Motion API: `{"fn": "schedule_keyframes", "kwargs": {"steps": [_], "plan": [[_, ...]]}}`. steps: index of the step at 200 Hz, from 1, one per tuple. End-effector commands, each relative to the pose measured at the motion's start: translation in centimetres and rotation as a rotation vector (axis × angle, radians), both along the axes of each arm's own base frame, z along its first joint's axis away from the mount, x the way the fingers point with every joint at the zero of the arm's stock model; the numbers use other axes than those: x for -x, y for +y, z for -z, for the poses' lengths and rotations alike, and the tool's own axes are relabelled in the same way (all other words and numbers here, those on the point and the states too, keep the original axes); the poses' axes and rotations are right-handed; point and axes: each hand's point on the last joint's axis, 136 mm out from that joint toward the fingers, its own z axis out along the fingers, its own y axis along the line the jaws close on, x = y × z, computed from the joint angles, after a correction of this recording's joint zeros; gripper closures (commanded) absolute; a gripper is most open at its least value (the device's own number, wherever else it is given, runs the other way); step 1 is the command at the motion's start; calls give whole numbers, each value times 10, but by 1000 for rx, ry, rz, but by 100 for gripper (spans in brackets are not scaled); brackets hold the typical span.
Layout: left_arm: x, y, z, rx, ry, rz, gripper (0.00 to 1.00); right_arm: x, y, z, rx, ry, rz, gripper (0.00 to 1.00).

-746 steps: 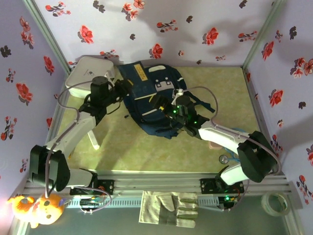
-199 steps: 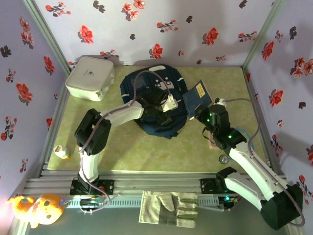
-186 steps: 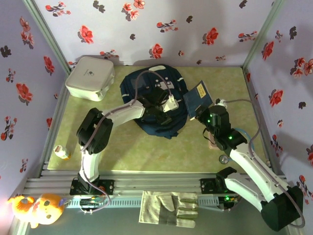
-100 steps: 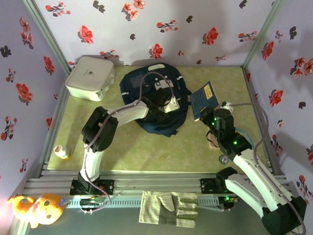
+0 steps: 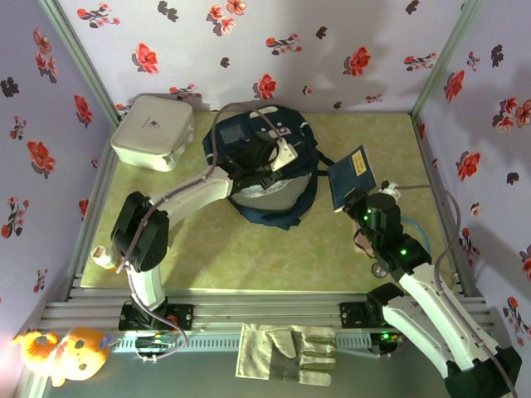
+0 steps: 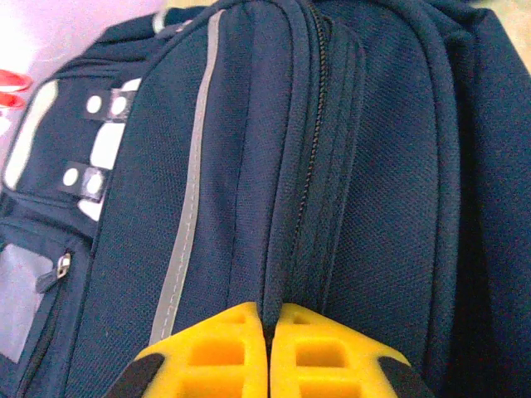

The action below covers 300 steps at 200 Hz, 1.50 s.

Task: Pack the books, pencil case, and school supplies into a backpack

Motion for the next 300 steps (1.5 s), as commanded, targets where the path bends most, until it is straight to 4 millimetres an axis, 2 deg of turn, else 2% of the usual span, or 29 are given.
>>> {"fn": "schedule_keyframes", "kwargs": {"steps": [1, 32, 91, 135, 175, 218, 234, 247, 265, 300], "plan": [[-4, -11, -75, 199, -94, -41, 100, -2, 9, -6, -73, -35, -27, 88], [-2, -12, -110, 305, -119, -65, 100, -4, 31, -3, -156, -58, -123, 88], [7, -11, -149, 451, -115, -101, 100, -11, 77, -8, -323, -103, -290, 88], [16, -17, -166, 527, -86, -84, 100, -19, 109, -10, -341, -105, -358, 88], [22, -20, -168, 547, -52, -69, 100, -42, 126, -3, -326, -77, -346, 87], [28, -21, -167, 548, -30, -50, 100, -75, 144, 17, -299, -41, -327, 86], [29, -20, -166, 543, -27, -51, 100, -87, 144, 44, -288, 44, -267, 86], [29, -18, -169, 578, 2, -82, 100, -92, 141, 75, -274, 143, -206, 86], [33, -18, -173, 622, 27, -89, 100, -98, 145, 103, -306, 207, -171, 87], [36, -16, -176, 672, 41, -104, 100, -117, 166, 112, -357, 209, -196, 86]]}}
